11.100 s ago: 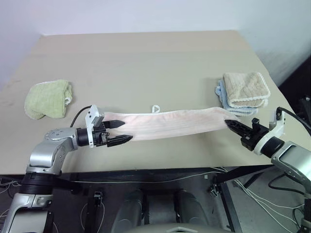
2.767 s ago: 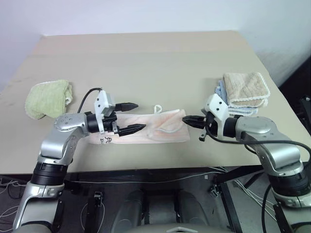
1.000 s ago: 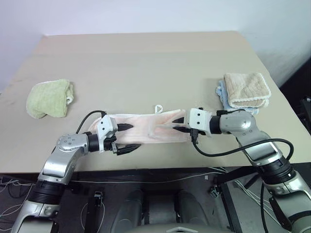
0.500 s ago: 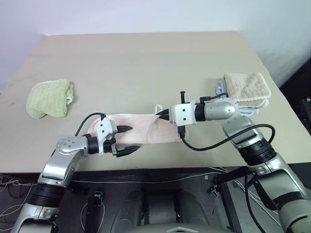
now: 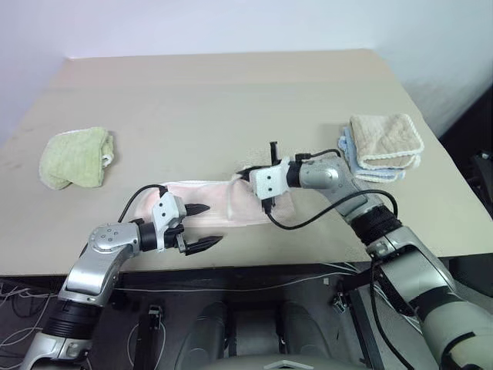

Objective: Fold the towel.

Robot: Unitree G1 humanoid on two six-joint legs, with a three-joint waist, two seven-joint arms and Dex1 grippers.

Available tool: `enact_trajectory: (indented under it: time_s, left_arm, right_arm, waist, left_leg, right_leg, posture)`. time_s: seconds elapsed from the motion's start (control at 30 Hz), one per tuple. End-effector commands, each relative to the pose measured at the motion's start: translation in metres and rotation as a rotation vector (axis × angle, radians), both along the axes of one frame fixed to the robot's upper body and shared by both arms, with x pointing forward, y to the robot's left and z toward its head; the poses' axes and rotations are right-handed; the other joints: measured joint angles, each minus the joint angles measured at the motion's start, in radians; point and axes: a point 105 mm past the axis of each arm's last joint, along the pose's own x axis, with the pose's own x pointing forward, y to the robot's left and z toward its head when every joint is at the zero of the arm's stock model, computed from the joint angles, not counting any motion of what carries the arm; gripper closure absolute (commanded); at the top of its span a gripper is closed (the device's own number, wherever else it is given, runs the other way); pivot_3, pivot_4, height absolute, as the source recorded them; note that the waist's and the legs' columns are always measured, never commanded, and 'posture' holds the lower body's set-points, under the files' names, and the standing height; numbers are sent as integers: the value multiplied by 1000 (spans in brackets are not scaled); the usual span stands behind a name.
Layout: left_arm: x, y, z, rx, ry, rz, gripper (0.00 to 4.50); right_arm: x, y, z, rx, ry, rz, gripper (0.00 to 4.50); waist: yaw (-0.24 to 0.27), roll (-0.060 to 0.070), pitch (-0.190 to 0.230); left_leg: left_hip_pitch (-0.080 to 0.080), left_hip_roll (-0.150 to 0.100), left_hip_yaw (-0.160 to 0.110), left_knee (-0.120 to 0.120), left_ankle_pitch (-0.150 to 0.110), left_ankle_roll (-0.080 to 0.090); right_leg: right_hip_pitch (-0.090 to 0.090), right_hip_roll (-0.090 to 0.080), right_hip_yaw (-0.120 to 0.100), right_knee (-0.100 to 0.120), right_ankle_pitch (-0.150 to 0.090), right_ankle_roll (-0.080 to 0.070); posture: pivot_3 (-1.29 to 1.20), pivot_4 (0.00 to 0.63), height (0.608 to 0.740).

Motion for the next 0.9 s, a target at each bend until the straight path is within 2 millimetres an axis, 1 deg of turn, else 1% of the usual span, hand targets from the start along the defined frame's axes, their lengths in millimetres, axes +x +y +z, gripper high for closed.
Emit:
enact_trajectory:
  time_s: [0.03,0.13,0.23,0.3,0.33,0.47,0.53,0.6,0.63,0.67,0.7,0.73,0.8,0.87,0.9]
  left_arm:
    - [-1,3,10,-7,-43,4,0]
    - [-2,1,11,-17,-47,-6,0]
    - [-1,0,16,-26,-59,-7,0]
    - [-1,1,18,-23,-62,-5,0]
    - [0,2,18,-21,-62,-4,0]
    - [0,2,20,-14,-62,-7,0]
    - [0,2,20,-15,-61,-7,0]
    - [0,2,20,-13,-59,-10,0]
    - [0,1,20,-11,-61,-13,0]
    - [2,0,22,-25,-65,-2,0]
    - [4,0,24,-35,-68,7,0]
    - [6,0,29,-79,-73,23,0]
    - [9,1,38,-147,-77,49,0]
    - [15,6,50,-233,-69,87,0]
    - [17,9,56,-265,-60,99,0]
  right_arm:
    - [1,7,18,42,-71,28,4470]
    - [2,11,6,9,-56,32,4470]
    - [-5,11,-7,-31,14,56,4470]
    - [-8,10,-10,-30,56,55,4035]
    - [-10,9,-11,-33,73,57,3891]
    - [-19,-1,-22,-95,142,74,2555]
    - [-19,-5,-23,-96,158,52,1830]
    - [-9,-5,-10,4,167,-28,1123]
    - [-4,-6,-1,93,224,-80,824]
    - [-6,-12,12,204,333,-111,824]
    - [-11,-16,20,271,418,-114,824]
    - [-18,-24,30,350,508,-105,824]
    - [-30,-32,40,424,611,-98,824]
    - [-41,-46,54,548,759,-102,824]
    - [-44,-52,58,593,820,-115,824]
  waist:
    - [0,0,0]
    - [0,0,0]
    - [1,0,0]
    - [1,0,0]
    - [1,0,0]
    - [1,0,0]
    - [1,0,0]
    - [-1,0,0]
    - [-1,0,0]
    - [1,0,0]
    - [3,0,0]
    - [6,0,0]
    - [11,0,0]
    - [11,0,0]
    - [10,0,0]
  left_leg:
    - [1,0,0,0,0,0]
    - [1,0,0,-1,0,0]
    - [1,0,0,0,0,0]
    - [1,0,0,0,0,0]
    - [1,0,0,-1,0,0]
    - [1,0,0,0,0,0]
    - [1,0,0,0,0,0]
    - [2,0,0,0,0,0]
    - [2,0,0,-1,0,0]
    - [2,0,0,-1,0,0]
    - [1,1,-1,-1,0,0]
    - [1,1,-1,-1,0,0]
    - [0,0,-2,-1,0,0]
    - [0,-1,-2,-1,0,0]
    - [-1,-1,-2,-1,0,0]
  right_leg:
    - [1,0,0,0,0,0]
    - [1,0,0,0,0,0]
    - [1,0,0,0,0,0]
    - [1,0,0,0,0,0]
    - [1,0,0,0,0,0]
    - [1,0,0,0,0,0]
    - [1,0,0,0,0,0]
    - [1,0,0,0,0,0]
    - [1,0,0,0,0,0]
    - [1,0,0,0,0,0]
    - [1,1,0,0,0,0]
    - [1,1,0,0,0,0]
    - [1,0,0,-1,0,0]
    - [1,-3,-1,-2,0,0]
    - [1,-3,0,-2,0,0]
  posture:
    - [0,150,740]
    - [0,150,740]
    - [0,150,740]
    - [0,150,740]
    - [0,150,740]
    - [0,150,740]
    - [0,150,740]
    - [0,150,740]
    - [0,150,740]
    - [0,150,740]
    - [0,150,740]
    - [0,150,740]
    - [0,150,740]
    - [0,150,740]
    - [0,150,740]
